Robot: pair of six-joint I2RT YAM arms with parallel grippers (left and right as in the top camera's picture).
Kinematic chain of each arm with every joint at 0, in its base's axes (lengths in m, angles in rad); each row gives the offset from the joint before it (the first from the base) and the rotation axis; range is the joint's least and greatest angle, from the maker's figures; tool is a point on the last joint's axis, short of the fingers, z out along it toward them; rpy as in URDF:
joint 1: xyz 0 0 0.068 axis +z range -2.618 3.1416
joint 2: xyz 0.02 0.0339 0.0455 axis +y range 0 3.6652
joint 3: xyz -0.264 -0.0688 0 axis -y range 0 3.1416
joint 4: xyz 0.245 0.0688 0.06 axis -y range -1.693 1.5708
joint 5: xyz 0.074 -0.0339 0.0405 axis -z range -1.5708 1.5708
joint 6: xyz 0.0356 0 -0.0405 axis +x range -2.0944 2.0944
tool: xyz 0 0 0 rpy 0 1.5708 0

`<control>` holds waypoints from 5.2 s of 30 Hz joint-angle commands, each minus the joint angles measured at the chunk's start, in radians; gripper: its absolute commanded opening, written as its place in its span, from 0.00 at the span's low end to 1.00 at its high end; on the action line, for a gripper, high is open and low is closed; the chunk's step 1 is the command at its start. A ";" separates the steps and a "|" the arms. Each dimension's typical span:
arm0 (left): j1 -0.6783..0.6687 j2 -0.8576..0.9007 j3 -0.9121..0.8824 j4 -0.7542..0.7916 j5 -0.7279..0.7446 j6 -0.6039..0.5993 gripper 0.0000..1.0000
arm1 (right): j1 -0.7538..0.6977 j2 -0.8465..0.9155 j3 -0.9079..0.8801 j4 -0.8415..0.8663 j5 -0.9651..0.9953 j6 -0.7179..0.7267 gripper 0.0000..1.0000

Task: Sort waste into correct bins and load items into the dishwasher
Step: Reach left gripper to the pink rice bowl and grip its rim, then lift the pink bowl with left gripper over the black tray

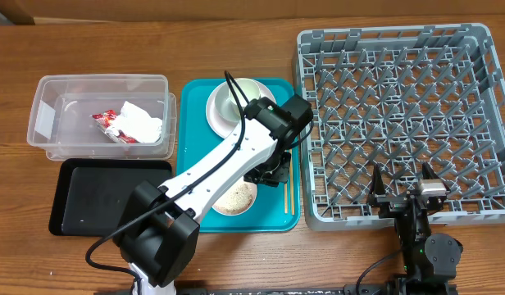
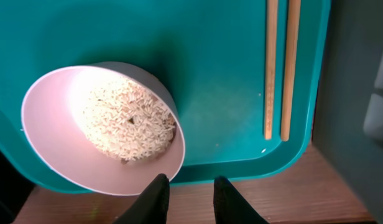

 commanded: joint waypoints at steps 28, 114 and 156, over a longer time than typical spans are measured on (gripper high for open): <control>0.003 0.003 -0.303 0.271 -0.018 -0.037 0.16 | -0.008 -0.010 -0.010 0.005 0.009 -0.004 1.00; 0.911 -0.258 -0.082 -0.203 0.523 0.591 0.04 | -0.008 -0.010 -0.010 0.005 0.009 -0.004 1.00; 1.617 -0.259 -0.455 -0.130 1.333 1.119 0.04 | -0.008 -0.010 -0.010 0.005 0.009 -0.004 1.00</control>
